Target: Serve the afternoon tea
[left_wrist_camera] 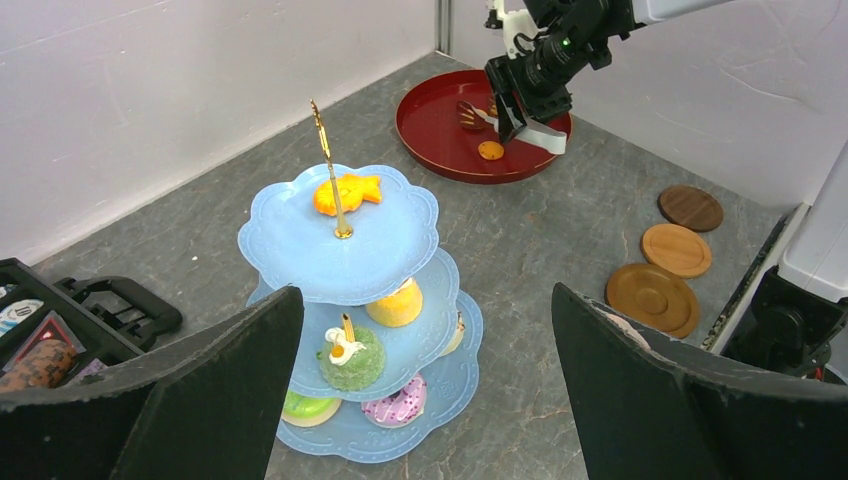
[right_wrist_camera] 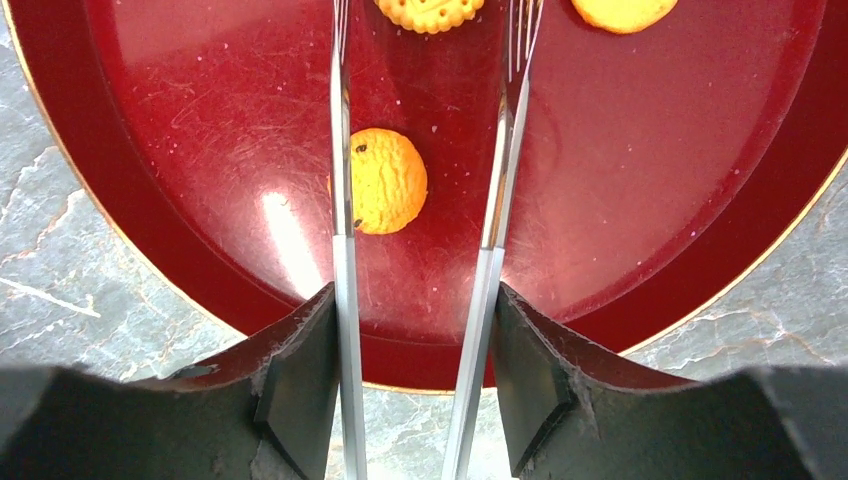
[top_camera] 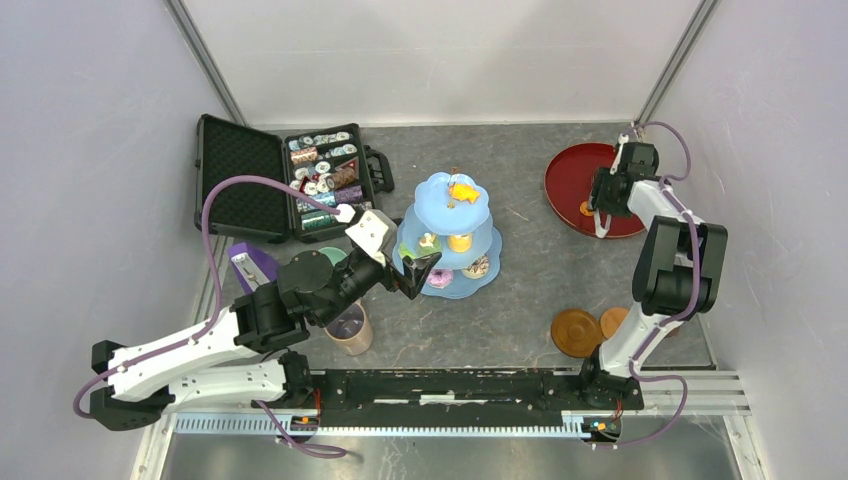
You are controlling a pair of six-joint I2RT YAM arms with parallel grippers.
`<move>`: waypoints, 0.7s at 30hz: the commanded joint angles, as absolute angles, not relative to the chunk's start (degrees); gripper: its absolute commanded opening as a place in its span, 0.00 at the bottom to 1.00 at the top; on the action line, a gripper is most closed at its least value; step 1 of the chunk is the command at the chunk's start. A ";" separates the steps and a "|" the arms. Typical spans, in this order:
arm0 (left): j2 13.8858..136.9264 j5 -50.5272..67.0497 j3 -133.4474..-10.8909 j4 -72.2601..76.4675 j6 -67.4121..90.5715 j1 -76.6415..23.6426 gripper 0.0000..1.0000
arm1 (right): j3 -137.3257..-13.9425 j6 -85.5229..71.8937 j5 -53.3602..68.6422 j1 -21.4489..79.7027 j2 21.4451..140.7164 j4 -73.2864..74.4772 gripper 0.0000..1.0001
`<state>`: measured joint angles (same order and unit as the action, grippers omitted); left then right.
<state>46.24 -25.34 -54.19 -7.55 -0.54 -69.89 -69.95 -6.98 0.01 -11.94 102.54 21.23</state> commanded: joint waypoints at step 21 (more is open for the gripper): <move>44.95 -28.92 -54.34 -5.28 0.09 -70.14 1.00 | -63.74 -5.29 -0.74 -8.00 91.34 15.31 0.18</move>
<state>46.13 -26.98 -54.19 -7.57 -0.54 -69.89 -70.32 -4.73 -4.27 -8.34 101.91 22.39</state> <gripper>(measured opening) 0.997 0.515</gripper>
